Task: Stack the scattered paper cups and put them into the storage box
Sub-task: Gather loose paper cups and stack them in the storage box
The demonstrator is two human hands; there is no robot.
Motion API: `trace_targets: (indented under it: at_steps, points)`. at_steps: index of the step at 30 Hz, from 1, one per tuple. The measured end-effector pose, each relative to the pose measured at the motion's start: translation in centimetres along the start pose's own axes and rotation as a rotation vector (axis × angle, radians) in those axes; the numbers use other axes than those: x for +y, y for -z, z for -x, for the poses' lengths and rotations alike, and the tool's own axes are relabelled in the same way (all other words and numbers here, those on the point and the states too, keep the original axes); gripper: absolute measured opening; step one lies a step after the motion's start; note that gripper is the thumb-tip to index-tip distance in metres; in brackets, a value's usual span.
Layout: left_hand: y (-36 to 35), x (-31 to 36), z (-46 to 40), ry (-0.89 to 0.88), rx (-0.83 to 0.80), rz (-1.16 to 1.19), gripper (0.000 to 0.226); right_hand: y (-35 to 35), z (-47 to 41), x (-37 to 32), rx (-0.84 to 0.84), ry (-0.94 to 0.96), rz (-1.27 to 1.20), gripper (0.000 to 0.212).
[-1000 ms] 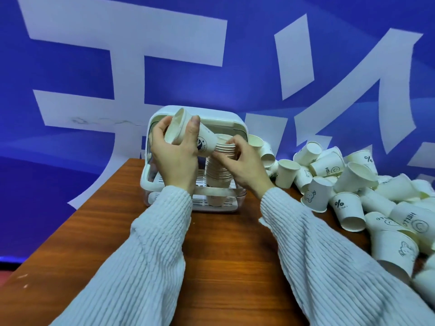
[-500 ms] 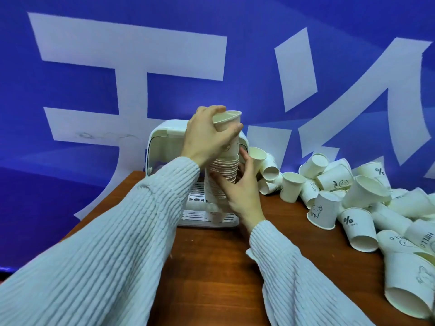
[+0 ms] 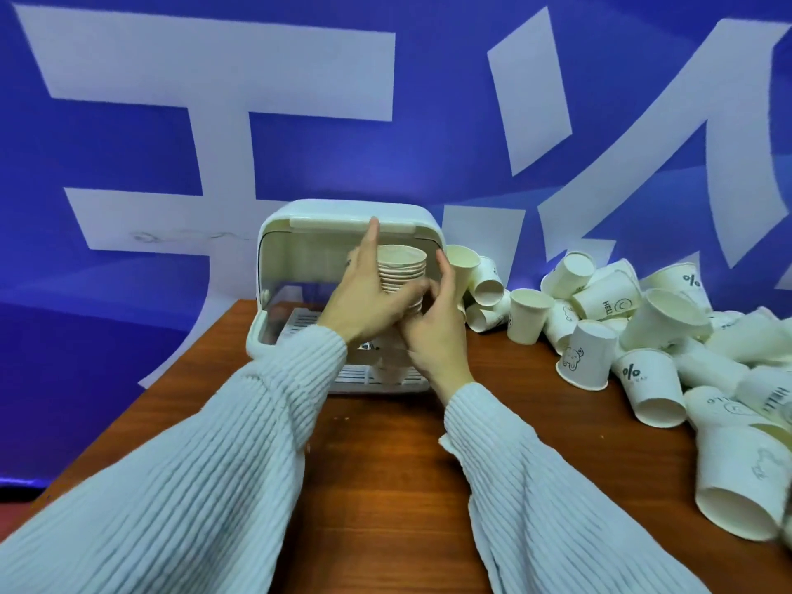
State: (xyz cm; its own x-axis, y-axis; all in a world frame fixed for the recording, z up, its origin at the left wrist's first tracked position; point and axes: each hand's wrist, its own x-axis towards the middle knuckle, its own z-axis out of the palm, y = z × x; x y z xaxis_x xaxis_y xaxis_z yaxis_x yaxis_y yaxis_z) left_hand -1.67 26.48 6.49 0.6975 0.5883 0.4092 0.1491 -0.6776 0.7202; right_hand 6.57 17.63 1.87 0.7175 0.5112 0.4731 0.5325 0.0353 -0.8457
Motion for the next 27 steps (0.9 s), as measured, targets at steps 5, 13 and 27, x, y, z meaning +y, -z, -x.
trace_targets:
  at_steps: [5, 13, 27]
  points:
    - [-1.5, -1.6, 0.7, 0.192, 0.095, 0.090, 0.088, -0.2, 1.5, 1.2, 0.013, 0.053, 0.183, 0.094]
    - [-2.5, -1.0, -2.8, 0.239, 0.129, 0.079, 0.069, -0.2, 1.9, 3.3, 0.065, 0.038, 0.113, 0.080]
    - [-6.0, -1.4, -5.5, 0.276, 0.243, 0.022, 0.080, -0.6, 1.9, 3.9, 0.083, 0.051, 0.134, 0.073]
